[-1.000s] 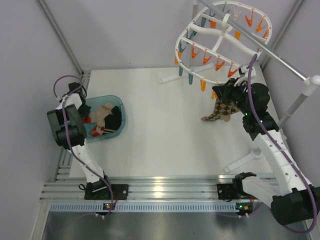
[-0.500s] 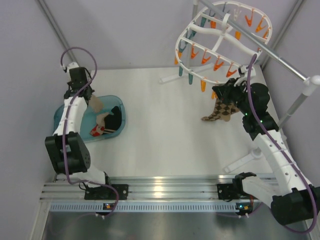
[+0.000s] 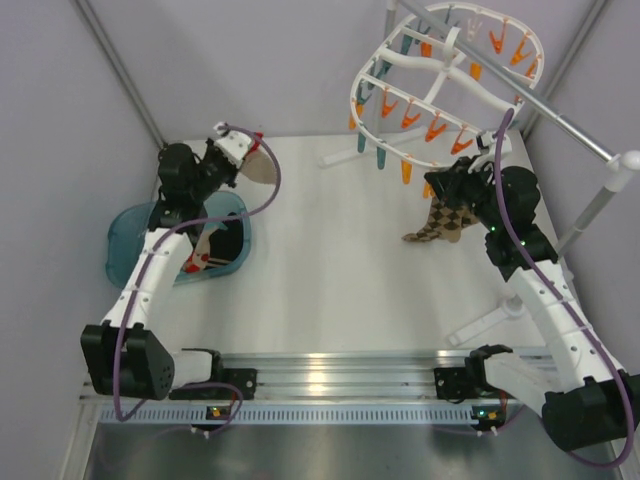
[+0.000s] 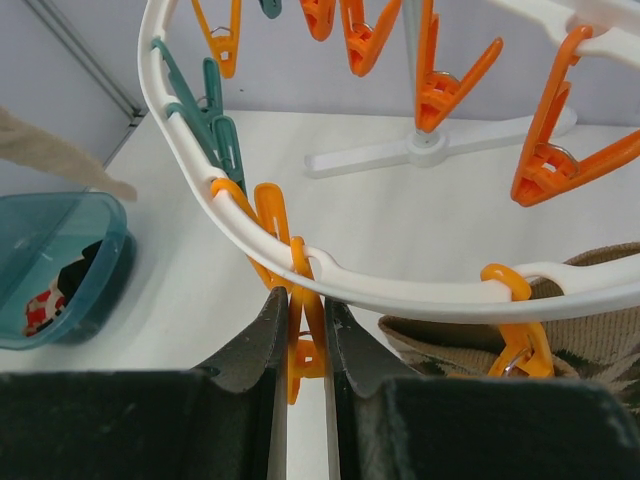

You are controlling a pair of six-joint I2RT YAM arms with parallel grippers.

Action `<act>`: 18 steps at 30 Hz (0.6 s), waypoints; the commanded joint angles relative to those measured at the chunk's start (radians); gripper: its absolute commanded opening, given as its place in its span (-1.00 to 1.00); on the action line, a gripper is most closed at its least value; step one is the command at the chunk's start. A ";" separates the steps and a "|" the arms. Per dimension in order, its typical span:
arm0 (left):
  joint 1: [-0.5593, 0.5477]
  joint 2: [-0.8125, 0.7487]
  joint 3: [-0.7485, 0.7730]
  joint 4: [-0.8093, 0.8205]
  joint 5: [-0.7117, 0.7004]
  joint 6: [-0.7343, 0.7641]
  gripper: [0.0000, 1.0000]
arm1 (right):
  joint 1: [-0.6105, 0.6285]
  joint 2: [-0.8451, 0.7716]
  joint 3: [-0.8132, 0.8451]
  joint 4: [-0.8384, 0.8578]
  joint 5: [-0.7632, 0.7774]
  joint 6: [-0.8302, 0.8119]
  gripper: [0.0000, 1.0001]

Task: Clip the socks to the hanger
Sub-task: Clamp the sock onto the hanger.

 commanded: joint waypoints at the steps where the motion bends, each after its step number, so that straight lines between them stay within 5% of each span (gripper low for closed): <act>1: -0.059 -0.061 -0.093 0.154 0.347 0.305 -1.00 | -0.012 -0.023 0.056 0.050 -0.019 -0.018 -1.00; 7: -0.253 -0.084 -0.274 0.261 0.406 0.643 -1.00 | -0.012 -0.027 0.050 0.065 -0.027 0.005 -1.00; 9: -0.347 -0.081 -0.371 0.434 0.374 0.706 -1.00 | -0.012 -0.030 0.047 0.068 -0.032 0.013 -1.00; 11: -0.440 -0.058 -0.419 0.609 0.313 0.715 -1.00 | -0.010 -0.032 0.044 0.068 -0.036 0.024 -1.00; 18: -0.645 0.123 -0.414 0.827 0.155 0.801 -1.00 | -0.012 -0.021 0.041 0.116 -0.065 0.077 -1.00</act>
